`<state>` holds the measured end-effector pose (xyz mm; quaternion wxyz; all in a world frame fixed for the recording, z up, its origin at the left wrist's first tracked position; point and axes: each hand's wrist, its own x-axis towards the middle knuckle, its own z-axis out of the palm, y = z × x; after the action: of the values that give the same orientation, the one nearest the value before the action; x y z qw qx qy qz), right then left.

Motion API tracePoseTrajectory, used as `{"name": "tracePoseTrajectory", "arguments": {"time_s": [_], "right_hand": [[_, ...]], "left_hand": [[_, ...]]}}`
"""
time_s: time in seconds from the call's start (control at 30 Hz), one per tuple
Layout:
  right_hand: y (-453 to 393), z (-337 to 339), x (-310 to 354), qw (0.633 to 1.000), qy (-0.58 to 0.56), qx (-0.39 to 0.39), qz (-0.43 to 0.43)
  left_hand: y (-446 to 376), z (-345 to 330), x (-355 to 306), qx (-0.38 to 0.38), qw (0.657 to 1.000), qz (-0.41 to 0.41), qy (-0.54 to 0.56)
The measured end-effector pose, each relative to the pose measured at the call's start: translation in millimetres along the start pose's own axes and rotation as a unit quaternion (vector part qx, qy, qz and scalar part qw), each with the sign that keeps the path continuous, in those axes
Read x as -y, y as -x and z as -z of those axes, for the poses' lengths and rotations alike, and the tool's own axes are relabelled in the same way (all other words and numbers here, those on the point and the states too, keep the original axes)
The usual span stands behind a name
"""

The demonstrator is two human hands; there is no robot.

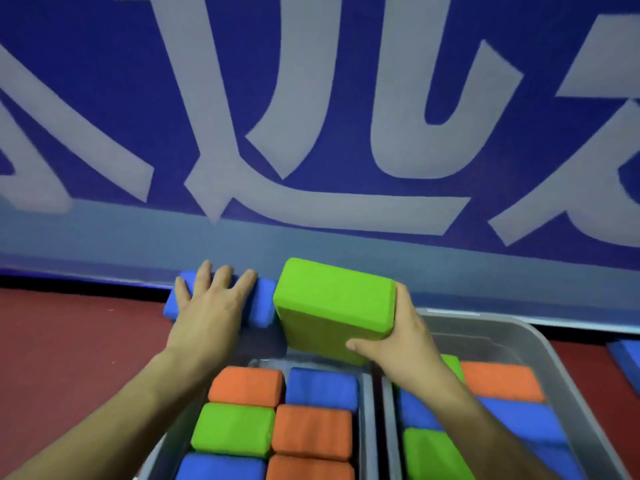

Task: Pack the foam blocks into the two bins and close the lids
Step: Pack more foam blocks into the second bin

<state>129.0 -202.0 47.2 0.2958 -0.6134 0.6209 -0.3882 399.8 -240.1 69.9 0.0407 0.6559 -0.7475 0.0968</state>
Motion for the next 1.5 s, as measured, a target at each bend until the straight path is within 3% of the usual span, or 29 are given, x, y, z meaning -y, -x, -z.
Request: {"name": "tracePoseTrajectory", "arguments": {"time_s": [0.27,0.53,0.63,0.67,0.73,0.77,0.8,0.93,1.07,1.23,1.3,1.4,1.5], "right_hand": [[-40.0,-74.7,-48.2,0.997,0.033,0.060,-0.018],[-52.5,-108.1,-119.0,0.970,0.096,0.170,-0.145],[-59.0,-113.2,-112.5,0.981,0.110,0.150,-0.061],[-57.9,-119.9,-110.0,0.968,0.172,0.185,-0.015],[-42.6,-140.5,-117.8,0.891,0.344,0.293,0.045],[-30.1,-152.9,-125.8,0.856,0.397,0.327,0.049],[-18.4,-165.4,-134.7,0.846,0.420,0.325,0.051],[-1.4,-192.5,-145.1,0.877,0.405,0.258,0.027],[-2.8,-184.3,-149.9,0.854,0.437,0.279,0.053],[-2.0,-183.0,-137.7,0.835,0.445,0.324,0.014],[-2.6,-182.9,-135.6,0.823,0.446,0.353,0.000],[-4.4,-180.0,-136.5,0.807,0.447,0.384,-0.014],[-0.3,-178.3,-140.2,0.810,0.443,0.385,-0.017]], "left_hand": [[-11.5,-99.8,33.3,0.027,0.999,0.013,0.012],[-10.3,-178.5,9.5,0.122,0.992,0.020,0.002],[-10.4,-196.7,6.6,0.177,0.983,0.034,0.033],[-8.6,-204.1,4.8,0.197,0.978,0.042,0.046],[-1.0,-217.9,0.1,0.215,0.972,0.056,0.075],[3.0,-225.5,-1.1,0.203,0.973,0.061,0.088],[5.1,-232.3,-0.9,0.186,0.976,0.066,0.095],[1.9,-252.0,5.1,0.206,0.972,0.064,0.098],[-1.4,-264.4,-0.5,0.272,0.956,0.071,0.089],[-33.3,-258.6,-11.4,0.338,0.934,0.083,0.078],[-26.8,-259.6,-13.7,0.307,0.942,0.096,0.097],[23.5,-260.4,-20.2,0.195,0.969,0.097,0.120],[90.6,-261.2,-23.5,0.171,0.975,0.086,0.112]]}}
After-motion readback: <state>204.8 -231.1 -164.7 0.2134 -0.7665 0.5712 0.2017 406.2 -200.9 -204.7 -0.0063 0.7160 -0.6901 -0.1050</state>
